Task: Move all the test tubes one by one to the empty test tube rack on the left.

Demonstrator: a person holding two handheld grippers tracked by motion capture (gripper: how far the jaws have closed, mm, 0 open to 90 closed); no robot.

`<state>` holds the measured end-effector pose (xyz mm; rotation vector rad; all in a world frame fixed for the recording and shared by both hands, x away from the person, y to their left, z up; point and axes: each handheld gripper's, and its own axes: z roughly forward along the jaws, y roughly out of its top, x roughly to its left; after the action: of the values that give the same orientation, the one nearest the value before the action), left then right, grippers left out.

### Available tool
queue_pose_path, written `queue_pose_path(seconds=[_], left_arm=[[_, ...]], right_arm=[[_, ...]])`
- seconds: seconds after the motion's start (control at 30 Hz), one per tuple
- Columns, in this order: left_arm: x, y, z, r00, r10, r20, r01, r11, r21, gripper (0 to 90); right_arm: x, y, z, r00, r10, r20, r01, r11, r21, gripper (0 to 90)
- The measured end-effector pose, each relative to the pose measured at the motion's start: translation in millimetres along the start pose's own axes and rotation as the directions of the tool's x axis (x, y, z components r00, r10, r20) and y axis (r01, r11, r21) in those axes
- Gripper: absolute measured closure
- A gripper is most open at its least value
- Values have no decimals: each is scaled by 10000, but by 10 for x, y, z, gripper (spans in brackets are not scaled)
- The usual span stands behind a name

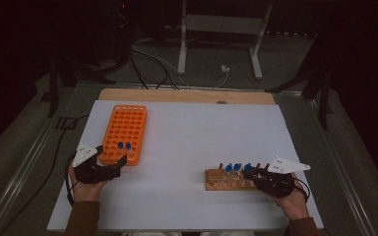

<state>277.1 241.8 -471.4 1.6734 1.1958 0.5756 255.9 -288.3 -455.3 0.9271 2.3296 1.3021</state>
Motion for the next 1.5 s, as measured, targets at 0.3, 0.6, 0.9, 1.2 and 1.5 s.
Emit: queue_pose_path(seconds=[0.3, 0.6, 0.9, 1.2, 1.5], left_arm=[[-10, 0, 10, 10000, 32, 88, -32, 10000, 34, 20], [-30, 4, 19, 9999, 84, 77, -85, 9999, 71, 13], [-49, 14, 20, 9998, 180, 64, -180, 9998, 76, 6], [-58, 20, 20, 9997, 222, 87, -222, 9997, 57, 6], [-66, 31, 11, 9997, 227, 85, -227, 9997, -55, 6]], right_arm=[[-11, 73, -64, 9998, 163, -118, -165, 9996, -239, 767], [-37, 179, -192, 9992, 315, -239, -328, 9978, -573, 769], [-41, 348, -312, 9994, 139, -332, -165, 9967, -794, 770], [-33, 507, -383, 9991, -96, -416, 56, 9954, -955, 770], [-114, 676, -368, 9995, -68, -310, 31, 9931, -1174, 770]])
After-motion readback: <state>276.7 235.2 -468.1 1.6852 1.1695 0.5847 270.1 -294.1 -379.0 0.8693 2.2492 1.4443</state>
